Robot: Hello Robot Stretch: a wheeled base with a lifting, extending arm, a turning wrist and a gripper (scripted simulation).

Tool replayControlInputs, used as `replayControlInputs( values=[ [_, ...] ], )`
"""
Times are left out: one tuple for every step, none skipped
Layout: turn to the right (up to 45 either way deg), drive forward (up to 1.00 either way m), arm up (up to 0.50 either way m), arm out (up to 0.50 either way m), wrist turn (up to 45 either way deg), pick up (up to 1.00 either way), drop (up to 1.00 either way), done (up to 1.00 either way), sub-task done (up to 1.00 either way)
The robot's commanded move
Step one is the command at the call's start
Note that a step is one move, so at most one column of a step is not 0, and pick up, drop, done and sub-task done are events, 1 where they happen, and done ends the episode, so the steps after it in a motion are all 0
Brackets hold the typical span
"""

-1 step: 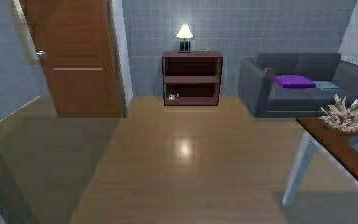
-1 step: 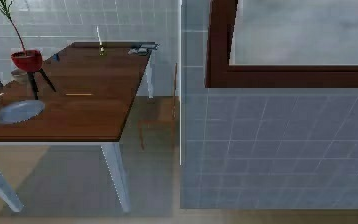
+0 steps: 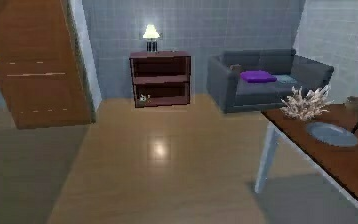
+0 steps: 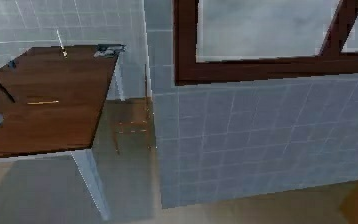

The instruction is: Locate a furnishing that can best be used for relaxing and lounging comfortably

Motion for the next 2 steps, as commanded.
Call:
replayControlInputs(
  values=[
    [0.0, 1.00, 0.00, 0.00, 0.0, 0.00, 0.00, 0.00, 0.00],
    [3.0, 0.00, 0.00, 0.00, 0.0, 0.00, 0.00, 0.00, 0.00]
  ],
)
